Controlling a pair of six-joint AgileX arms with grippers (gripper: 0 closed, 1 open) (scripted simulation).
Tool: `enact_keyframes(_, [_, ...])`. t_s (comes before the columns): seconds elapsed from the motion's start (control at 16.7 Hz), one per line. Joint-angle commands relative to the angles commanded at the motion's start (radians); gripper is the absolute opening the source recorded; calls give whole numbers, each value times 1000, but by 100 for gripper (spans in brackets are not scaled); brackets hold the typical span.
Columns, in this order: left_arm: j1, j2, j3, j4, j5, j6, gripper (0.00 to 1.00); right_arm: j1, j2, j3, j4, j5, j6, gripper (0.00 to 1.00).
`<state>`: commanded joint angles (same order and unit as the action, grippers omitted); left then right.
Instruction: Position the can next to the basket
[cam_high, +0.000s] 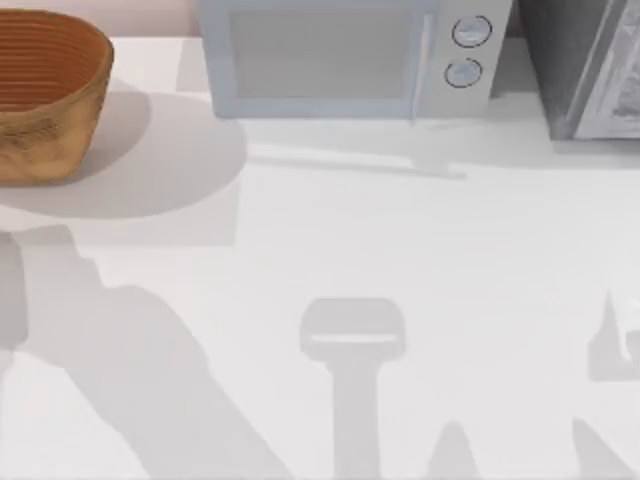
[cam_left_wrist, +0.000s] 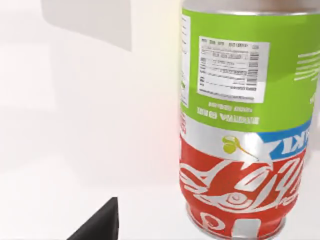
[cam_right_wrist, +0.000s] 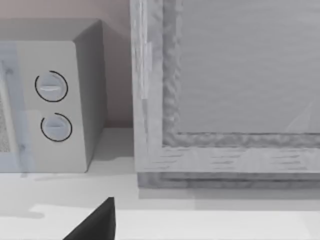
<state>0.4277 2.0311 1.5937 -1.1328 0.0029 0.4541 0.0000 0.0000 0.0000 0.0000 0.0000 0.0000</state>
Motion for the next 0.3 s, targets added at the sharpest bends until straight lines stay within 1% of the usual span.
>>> enact_keyframes(0.18, [-2,-14,56,-72,-1,0,100,0,0,0,0,0,0,100])
enact_keyframes(0.3, [-2,-18,69,-87,0,0,100,0,0,0,0,0,0,100])
